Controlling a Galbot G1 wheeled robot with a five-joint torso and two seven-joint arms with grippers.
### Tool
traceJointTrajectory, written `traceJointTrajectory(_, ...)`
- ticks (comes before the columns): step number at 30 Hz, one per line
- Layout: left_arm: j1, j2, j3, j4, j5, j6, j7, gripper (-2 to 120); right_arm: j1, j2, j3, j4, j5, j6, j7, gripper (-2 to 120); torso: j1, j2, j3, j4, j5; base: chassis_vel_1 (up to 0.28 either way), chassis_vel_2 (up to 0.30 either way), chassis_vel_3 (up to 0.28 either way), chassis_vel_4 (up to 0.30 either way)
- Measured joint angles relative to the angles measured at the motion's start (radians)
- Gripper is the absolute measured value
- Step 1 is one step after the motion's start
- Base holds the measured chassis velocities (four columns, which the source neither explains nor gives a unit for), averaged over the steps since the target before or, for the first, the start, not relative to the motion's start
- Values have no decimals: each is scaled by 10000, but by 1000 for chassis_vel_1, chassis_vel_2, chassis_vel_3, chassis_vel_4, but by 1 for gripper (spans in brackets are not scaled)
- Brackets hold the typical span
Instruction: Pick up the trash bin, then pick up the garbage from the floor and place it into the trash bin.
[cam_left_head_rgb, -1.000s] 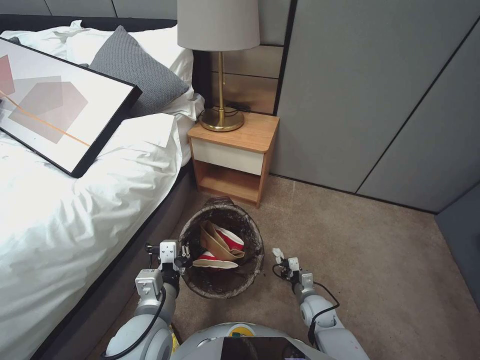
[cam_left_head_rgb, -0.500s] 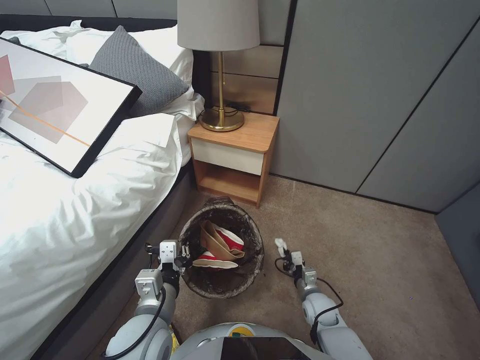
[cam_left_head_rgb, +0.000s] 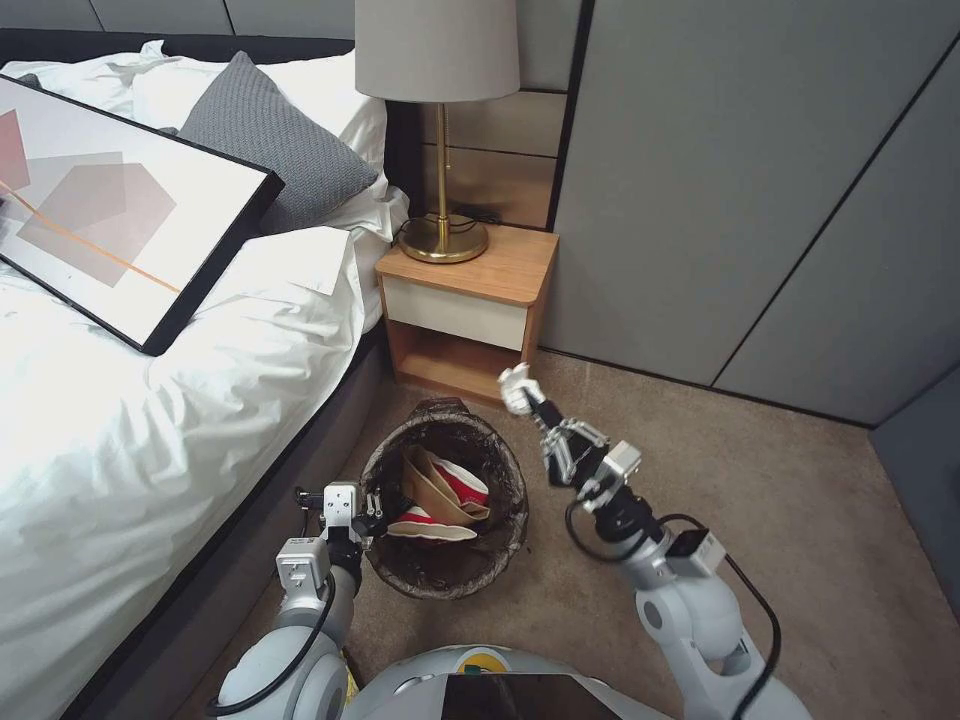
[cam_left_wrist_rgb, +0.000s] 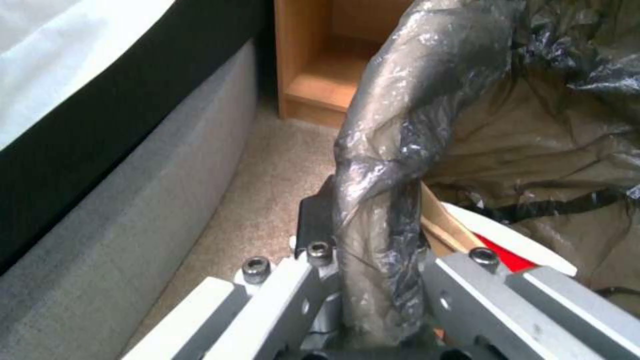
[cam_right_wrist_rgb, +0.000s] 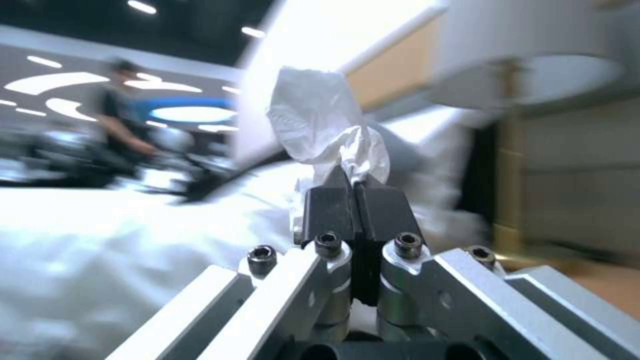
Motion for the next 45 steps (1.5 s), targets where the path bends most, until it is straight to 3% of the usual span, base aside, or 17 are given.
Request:
traceJointTrajectory(5,9,-39,85,0,43,11,3,0,-217,-374,-1148,-385,325,-493,-513,0,0,0,0,2,3,0,0,0,0)
traceJointTrajectory(13,47,-96,142,0,143,7,2,0,-43,-358,-1645,-1840,-231,-331,-501,0,0,0,1,1,3,0,0,0,0)
traceJointTrajectory(20,64,-92,149,-32,146,7,2,0,86,-290,-1712,-2402,-581,-215,-401,-2,0,0,1,1,3,0,0,0,0)
traceJointTrajectory(41,70,-29,166,-86,112,-1,5,0,28,-300,-1660,-2448,-907,-119,-209,74,0,0,1,1,3,0,0,0,0)
traceJointTrajectory(45,70,-18,157,-86,109,-1,5,0,-59,-283,-1658,-2025,-1159,-36,305,89,0,-1,1,2,3,0,0,0,0)
